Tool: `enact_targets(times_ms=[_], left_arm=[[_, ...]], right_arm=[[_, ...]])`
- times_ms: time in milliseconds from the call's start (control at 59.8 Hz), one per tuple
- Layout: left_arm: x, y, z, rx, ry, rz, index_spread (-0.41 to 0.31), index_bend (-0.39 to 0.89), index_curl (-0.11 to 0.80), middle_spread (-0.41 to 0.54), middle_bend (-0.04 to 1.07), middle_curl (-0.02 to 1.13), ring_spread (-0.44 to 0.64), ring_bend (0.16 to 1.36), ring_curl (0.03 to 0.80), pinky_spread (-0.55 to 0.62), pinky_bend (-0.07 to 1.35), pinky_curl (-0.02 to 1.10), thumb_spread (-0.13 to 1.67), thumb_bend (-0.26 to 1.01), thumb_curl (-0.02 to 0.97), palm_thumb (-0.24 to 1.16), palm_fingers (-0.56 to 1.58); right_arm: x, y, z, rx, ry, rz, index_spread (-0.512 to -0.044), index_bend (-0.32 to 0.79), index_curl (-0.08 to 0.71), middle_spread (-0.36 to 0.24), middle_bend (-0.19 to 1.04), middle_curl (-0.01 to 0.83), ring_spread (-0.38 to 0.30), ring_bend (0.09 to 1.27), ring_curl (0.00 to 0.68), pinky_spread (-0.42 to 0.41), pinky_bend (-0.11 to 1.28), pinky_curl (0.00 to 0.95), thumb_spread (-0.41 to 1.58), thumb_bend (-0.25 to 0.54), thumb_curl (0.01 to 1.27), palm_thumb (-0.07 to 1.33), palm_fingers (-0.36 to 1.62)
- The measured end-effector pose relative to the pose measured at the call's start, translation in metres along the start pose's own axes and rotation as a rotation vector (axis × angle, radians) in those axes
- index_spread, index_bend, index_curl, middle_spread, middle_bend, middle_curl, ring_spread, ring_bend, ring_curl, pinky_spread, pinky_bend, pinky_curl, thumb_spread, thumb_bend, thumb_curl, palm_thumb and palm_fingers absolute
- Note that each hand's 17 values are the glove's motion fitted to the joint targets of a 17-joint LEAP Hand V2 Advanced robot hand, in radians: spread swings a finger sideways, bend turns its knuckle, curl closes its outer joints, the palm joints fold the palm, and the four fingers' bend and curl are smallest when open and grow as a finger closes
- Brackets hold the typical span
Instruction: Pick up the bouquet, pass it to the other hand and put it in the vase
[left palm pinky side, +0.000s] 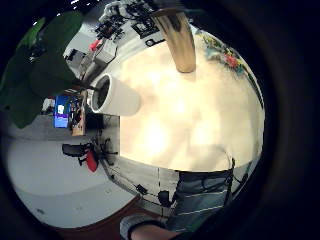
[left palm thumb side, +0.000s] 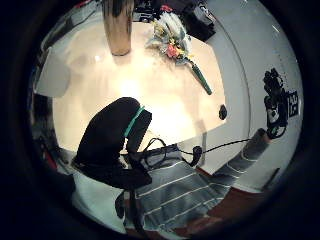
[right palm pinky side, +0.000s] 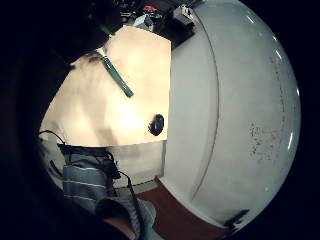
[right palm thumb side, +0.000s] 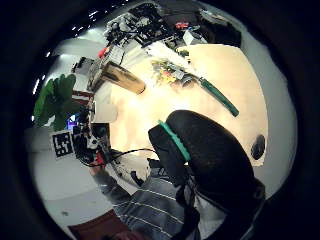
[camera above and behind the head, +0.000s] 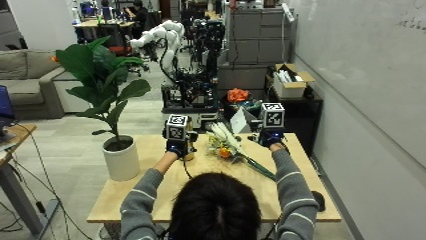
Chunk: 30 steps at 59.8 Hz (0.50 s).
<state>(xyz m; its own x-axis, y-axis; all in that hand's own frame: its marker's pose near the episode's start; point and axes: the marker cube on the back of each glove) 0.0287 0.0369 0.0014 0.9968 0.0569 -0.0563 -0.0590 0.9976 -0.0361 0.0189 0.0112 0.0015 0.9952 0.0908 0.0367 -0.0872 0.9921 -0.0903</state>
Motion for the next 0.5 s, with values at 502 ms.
enact_targets(times_ms=[502], left_arm=[[0.013, 0.024, 0.03, 0.102, 0.047, 0.094, -0.022, 0.13, 0.257, 0.153, 0.22, 0.37, 0.28, 0.55, 0.281, 0.37, 0.36, 0.32, 1.07, -0.02, 0.289, 0.31, 0.23]], right_arm=[[0.05, -0.093, 0.133, -0.013, -0.176, 0.17, -0.374, 0.07, 0.041, 0.028, 0.31, 0.37, 0.033, 0.71, 0.352, 0.197, 0.8, 0.372, 1.13, -0.018, 0.25, 0.42, 0.2]])
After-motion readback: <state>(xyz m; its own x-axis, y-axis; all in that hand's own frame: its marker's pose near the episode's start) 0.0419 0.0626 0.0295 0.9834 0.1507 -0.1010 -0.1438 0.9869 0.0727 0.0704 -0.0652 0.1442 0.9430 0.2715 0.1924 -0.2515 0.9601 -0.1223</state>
